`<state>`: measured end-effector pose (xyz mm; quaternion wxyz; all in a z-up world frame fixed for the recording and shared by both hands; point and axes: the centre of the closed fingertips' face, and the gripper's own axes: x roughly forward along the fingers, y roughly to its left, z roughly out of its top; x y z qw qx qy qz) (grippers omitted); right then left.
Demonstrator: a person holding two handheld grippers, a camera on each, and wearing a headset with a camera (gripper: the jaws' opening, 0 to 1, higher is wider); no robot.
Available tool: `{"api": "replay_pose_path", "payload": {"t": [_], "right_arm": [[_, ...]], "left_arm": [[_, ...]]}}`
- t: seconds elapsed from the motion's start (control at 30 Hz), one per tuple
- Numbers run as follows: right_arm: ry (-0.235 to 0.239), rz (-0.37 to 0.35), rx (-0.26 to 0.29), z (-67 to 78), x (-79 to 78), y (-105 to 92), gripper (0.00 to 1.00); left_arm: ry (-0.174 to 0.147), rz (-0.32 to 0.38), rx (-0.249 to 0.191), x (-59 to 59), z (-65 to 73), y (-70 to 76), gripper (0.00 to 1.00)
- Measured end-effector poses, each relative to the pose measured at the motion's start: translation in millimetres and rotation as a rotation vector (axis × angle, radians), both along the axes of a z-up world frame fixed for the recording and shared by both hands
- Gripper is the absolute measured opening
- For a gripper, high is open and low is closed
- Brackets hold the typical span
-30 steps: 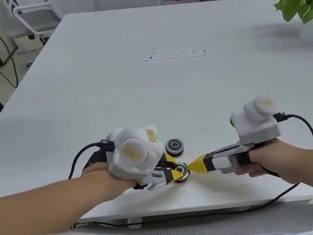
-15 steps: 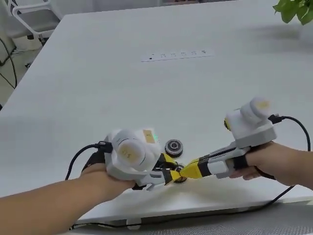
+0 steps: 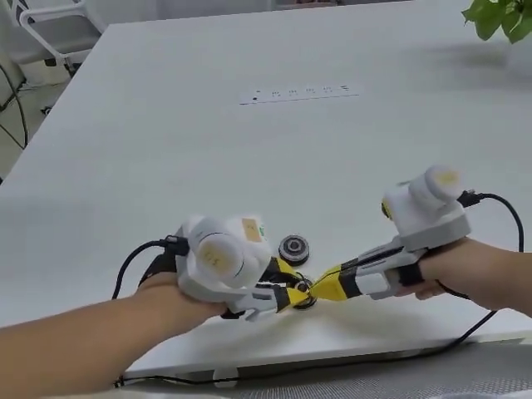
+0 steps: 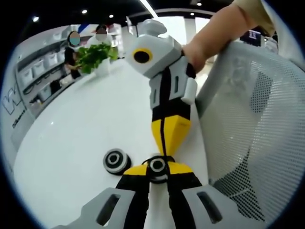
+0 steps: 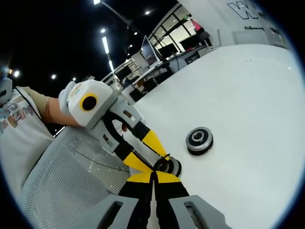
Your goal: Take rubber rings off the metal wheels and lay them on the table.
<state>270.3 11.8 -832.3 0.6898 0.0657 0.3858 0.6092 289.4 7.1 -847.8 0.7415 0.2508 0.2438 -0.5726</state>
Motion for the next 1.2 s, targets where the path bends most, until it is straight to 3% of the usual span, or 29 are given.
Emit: {"api": "replay_pose_path", "payload": {"t": [0.07,0.23,0.47,0.87,1.2], "right_arm": [[-0.008,0.001,-0.001,0.5,0.8,-0.5,0.00],[-0.016,0.004,0.001,1.0,1.8,1.5,0.00],[-0.023,0.005,0.006,3.7,1.3,2.1,0.00],[-0.032,0.003,0.031,14.5,3.3,6.0,0.00],[-0.039,-0.008,0.042,21.3,6.3,7.0,0.00]], "left_arm": [[0.009,-0.005,0.005,-0.8,0.2,0.5,0.16],[-0.005,-0.040,0.023,-5.7,3.4,2.3,0.20],[0.012,-0.034,-0.006,-11.7,16.7,7.4,0.23],[0.051,0.045,-0.107,-13.6,45.4,23.7,0.38],[0.036,0.111,-0.177,-11.3,70.9,42.8,0.49]]}}
